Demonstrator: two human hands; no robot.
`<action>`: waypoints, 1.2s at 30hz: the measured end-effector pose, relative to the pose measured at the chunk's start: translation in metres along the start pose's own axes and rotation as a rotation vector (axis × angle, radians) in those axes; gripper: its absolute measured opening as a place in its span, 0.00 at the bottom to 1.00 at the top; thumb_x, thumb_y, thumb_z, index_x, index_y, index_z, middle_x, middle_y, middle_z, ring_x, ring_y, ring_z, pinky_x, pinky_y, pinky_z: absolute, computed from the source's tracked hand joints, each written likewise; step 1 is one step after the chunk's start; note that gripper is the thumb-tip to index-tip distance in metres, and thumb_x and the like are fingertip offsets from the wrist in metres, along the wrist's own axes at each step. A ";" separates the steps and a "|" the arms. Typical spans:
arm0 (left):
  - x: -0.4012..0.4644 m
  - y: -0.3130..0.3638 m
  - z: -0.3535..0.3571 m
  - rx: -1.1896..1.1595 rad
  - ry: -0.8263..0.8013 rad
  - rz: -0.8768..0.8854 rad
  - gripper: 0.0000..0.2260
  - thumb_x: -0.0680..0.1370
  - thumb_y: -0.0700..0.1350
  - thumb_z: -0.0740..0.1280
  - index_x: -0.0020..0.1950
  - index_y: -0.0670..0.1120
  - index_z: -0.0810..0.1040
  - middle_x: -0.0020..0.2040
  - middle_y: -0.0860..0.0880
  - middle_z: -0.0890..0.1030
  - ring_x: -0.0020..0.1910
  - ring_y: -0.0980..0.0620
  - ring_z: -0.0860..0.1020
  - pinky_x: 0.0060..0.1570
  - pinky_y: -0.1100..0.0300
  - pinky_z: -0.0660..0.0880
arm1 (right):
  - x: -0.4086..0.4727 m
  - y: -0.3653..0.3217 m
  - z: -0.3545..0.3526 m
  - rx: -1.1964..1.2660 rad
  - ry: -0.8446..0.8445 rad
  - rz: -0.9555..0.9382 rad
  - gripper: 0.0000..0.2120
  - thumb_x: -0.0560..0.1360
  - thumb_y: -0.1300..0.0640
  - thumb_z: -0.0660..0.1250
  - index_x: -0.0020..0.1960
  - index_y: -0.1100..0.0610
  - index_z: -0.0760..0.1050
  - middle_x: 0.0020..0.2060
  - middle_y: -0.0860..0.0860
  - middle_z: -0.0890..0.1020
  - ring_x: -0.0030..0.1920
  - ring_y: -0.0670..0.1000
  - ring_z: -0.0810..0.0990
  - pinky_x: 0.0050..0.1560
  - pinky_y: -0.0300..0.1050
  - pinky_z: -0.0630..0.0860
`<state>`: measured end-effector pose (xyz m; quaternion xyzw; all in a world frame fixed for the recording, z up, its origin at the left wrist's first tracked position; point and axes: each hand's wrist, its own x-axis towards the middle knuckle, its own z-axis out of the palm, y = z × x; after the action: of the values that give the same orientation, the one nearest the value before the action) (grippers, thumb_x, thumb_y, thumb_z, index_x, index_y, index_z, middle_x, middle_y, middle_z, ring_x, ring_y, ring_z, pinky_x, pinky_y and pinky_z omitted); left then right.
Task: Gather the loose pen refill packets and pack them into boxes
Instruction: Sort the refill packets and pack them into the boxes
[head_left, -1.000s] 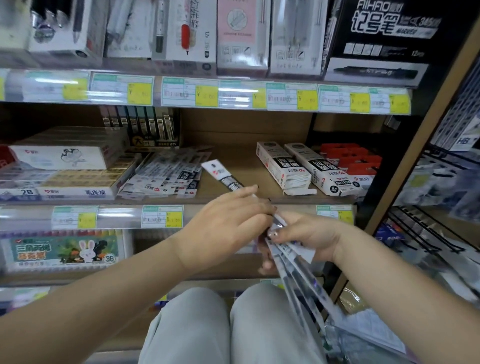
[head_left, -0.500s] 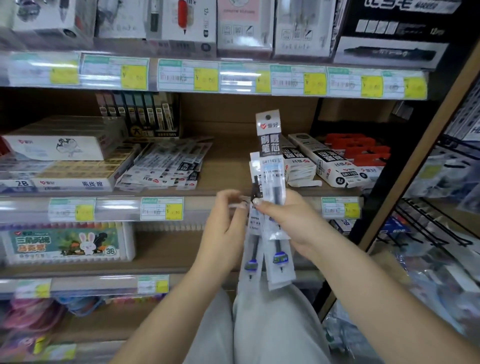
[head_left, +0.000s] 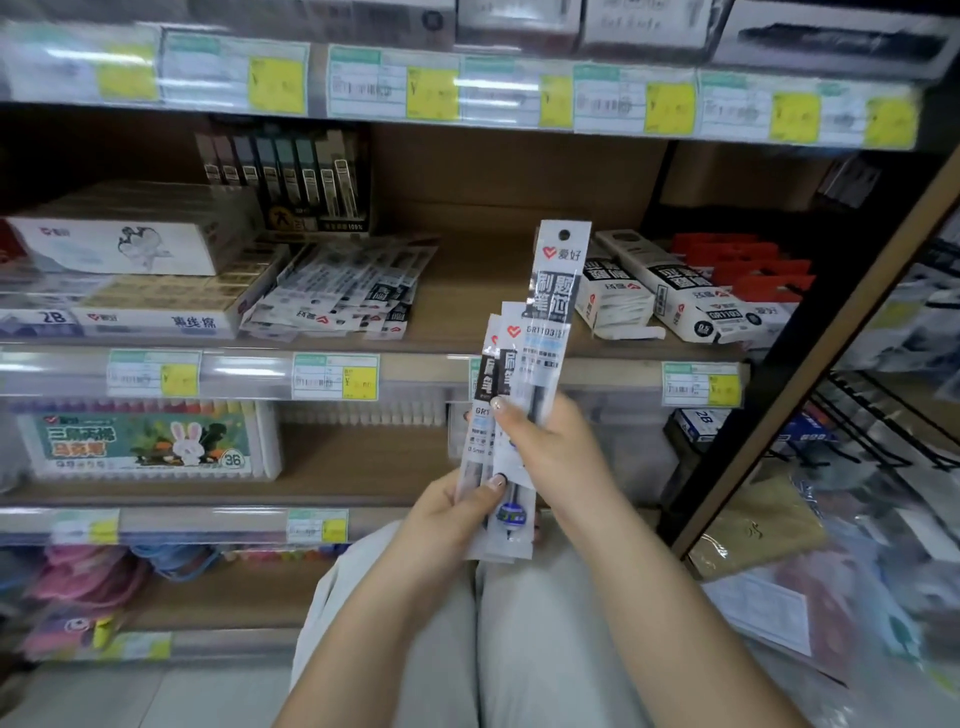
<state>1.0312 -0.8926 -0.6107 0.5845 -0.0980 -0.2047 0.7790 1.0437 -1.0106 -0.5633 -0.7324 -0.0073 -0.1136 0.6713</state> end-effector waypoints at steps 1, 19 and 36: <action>-0.001 -0.003 -0.003 -0.013 0.025 0.006 0.11 0.73 0.46 0.65 0.48 0.40 0.80 0.43 0.37 0.82 0.41 0.43 0.81 0.42 0.53 0.79 | -0.002 0.004 0.002 -0.012 -0.007 -0.007 0.09 0.77 0.61 0.63 0.45 0.48 0.78 0.40 0.41 0.84 0.45 0.41 0.82 0.48 0.38 0.78; -0.008 -0.010 -0.021 -0.074 0.233 0.087 0.09 0.76 0.38 0.64 0.55 0.43 0.80 0.50 0.43 0.84 0.50 0.46 0.82 0.50 0.50 0.79 | -0.030 0.047 0.017 0.207 -0.167 0.151 0.11 0.78 0.63 0.61 0.49 0.50 0.79 0.45 0.44 0.85 0.51 0.46 0.82 0.55 0.44 0.78; 0.010 0.003 -0.017 -0.087 0.242 0.070 0.08 0.76 0.43 0.65 0.51 0.43 0.81 0.47 0.43 0.84 0.46 0.46 0.82 0.46 0.51 0.79 | -0.021 0.046 0.012 0.346 -0.277 0.231 0.12 0.79 0.63 0.58 0.58 0.52 0.75 0.52 0.47 0.83 0.56 0.47 0.80 0.55 0.42 0.77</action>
<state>1.0478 -0.8814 -0.6143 0.5667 -0.0149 -0.1093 0.8165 1.0324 -1.0007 -0.6130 -0.6111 -0.0346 0.0683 0.7878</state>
